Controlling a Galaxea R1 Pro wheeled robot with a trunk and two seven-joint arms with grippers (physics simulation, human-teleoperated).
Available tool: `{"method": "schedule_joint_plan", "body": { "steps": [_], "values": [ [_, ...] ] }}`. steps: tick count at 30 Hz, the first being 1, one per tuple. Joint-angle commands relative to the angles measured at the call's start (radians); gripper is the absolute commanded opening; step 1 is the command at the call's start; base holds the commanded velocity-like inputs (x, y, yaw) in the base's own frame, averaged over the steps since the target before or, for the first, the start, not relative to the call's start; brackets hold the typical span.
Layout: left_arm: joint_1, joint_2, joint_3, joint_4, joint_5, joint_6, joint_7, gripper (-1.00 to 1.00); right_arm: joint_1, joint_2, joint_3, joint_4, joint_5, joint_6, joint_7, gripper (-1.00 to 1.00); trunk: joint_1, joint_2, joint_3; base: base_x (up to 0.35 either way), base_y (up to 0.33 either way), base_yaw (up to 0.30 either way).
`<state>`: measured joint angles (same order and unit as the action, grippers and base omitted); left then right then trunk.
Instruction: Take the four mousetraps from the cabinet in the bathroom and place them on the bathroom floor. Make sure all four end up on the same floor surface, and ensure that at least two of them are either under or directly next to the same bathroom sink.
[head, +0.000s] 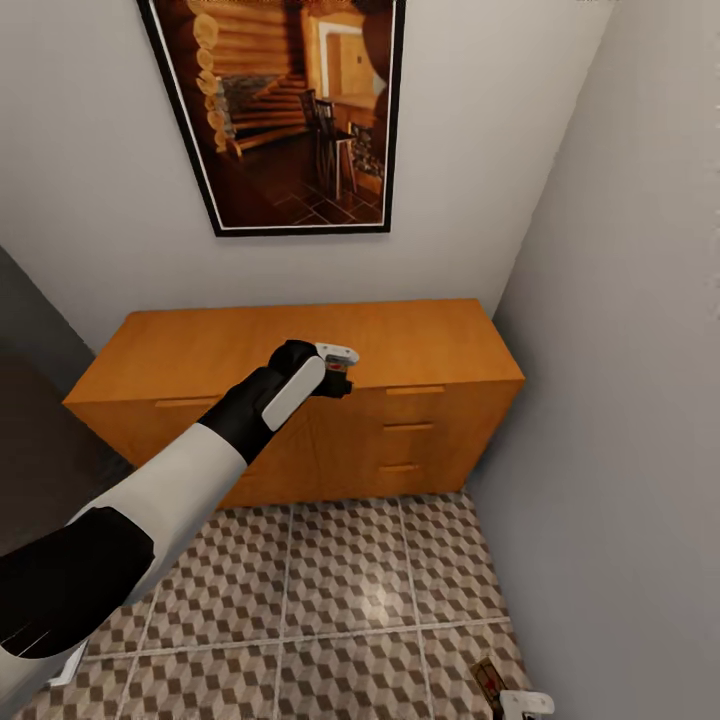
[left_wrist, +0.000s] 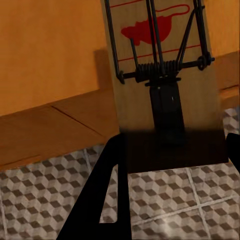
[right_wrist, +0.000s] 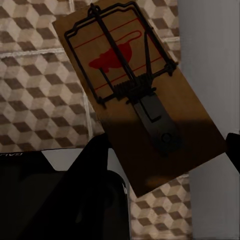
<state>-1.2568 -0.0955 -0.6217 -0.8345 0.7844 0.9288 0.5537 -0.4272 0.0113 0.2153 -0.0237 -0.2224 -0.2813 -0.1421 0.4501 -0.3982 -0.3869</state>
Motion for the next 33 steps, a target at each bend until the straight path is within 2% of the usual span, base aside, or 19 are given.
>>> {"method": "schedule_joint_plan", "body": {
  "steps": [1, 24, 29, 33],
  "values": [
    [-0.001, 0.003, -0.003, 0.001, 0.011, 0.001, 0.009, -1.0, -0.001, 0.0, 0.009, 0.001, -0.011, -0.004, -0.001, -1.0, 0.0, -0.002, -0.002, -0.32, 0.131, 0.0],
    [-0.001, 0.005, -0.004, 0.04, 0.012, 0.0, 0.009, -1.0, -0.001, -0.001, 0.009, 0.001, -0.011, -0.004, -0.001, -1.0, 0.0, -0.002, -0.002, -0.287, 0.166, 0.0],
    [-0.001, 0.005, -0.005, 0.094, 0.013, -0.005, 0.007, -1.0, -0.001, -0.001, 0.009, 0.001, -0.011, -0.005, -0.001, -1.0, 0.0, -0.002, -0.002, -0.259, 0.091, 0.0],
    [0.003, -0.002, -0.008, 0.221, 0.013, -0.024, 0.0, -1.0, -0.001, -0.001, 0.009, 0.001, -0.011, -0.005, -0.001, -1.0, 0.0, -0.002, -0.002, -0.067, 0.017, 0.0]
  ]
}}
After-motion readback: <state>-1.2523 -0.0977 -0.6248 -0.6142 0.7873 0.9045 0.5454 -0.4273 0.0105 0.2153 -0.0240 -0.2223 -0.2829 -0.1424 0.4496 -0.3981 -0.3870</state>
